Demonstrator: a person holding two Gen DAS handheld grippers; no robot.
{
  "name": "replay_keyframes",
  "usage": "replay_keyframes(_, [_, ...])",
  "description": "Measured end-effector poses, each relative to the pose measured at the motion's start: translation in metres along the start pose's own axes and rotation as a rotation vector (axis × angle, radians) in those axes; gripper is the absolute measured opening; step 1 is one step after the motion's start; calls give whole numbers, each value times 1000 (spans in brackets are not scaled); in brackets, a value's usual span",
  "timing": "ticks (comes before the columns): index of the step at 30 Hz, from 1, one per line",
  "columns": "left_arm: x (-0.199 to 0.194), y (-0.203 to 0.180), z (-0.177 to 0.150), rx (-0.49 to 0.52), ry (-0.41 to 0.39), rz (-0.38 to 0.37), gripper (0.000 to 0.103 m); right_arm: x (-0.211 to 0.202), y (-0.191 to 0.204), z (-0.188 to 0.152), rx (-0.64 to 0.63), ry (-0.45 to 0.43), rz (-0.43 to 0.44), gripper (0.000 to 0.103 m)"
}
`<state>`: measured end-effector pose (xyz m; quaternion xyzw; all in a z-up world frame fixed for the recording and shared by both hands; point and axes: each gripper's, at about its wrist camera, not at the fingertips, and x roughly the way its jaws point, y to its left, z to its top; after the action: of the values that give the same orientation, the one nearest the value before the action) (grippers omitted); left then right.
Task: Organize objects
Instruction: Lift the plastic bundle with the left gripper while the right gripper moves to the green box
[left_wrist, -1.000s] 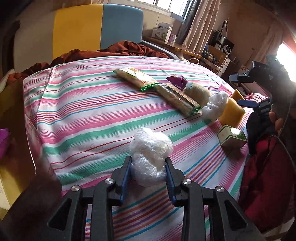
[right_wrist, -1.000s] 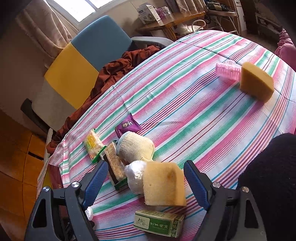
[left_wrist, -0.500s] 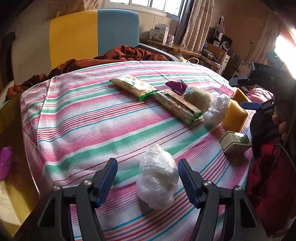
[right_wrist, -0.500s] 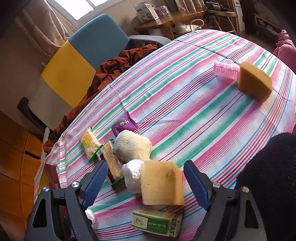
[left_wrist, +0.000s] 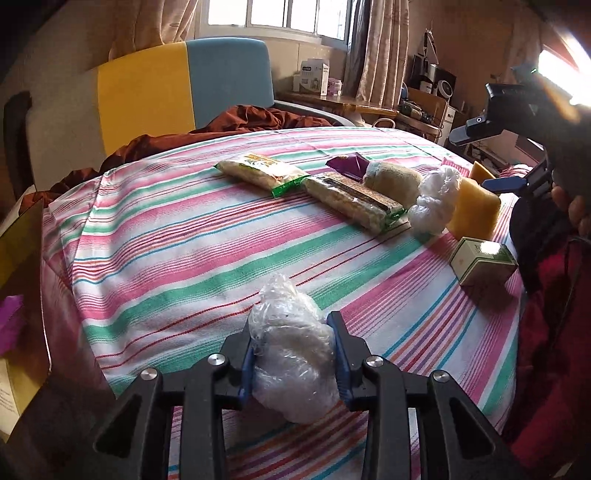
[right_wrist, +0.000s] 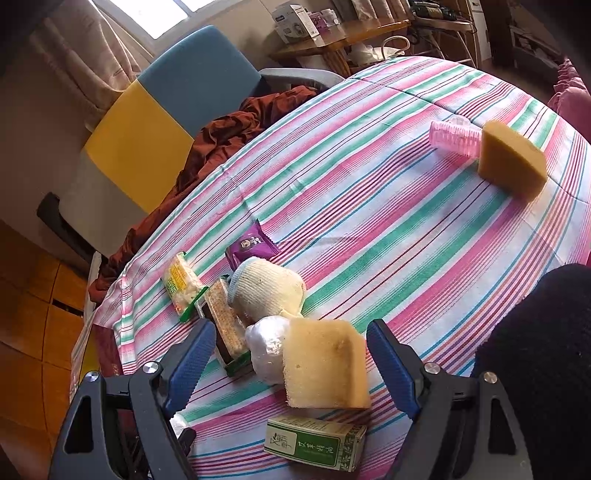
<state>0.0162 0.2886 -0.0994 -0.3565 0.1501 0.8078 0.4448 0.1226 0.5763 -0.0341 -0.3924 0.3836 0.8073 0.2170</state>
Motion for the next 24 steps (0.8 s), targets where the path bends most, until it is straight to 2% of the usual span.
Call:
replay_keyframes(5, [0,-1,-1,5,-14,-2,35,-5,4,-4,-21,0,-27,85])
replay_keyframes(8, [0,0,-3,3,-18,-7,35,-4,7,-14,-29,72,-119,85])
replay_keyframes(12, [0,1,-3,-6,-22,-15,36,1,34,-33,-176,158,-231,86])
replay_keyframes(15, [0,2,-3,-15,-24,-25,36,17,49,-44,-256,255,-332,89])
replay_keyframes(17, [0,3,-3,-21,-26,-32,36,26,53,-50,-289,299,-350,94])
replay_keyframes(20, [0,4,-3,-30,-28,-39,37,41,52,-54,-310,364,-414,95])
replay_keyframes(24, [-1,6,-4,-40,-31,-50,37,55,48,-56,-308,426,-448,95])
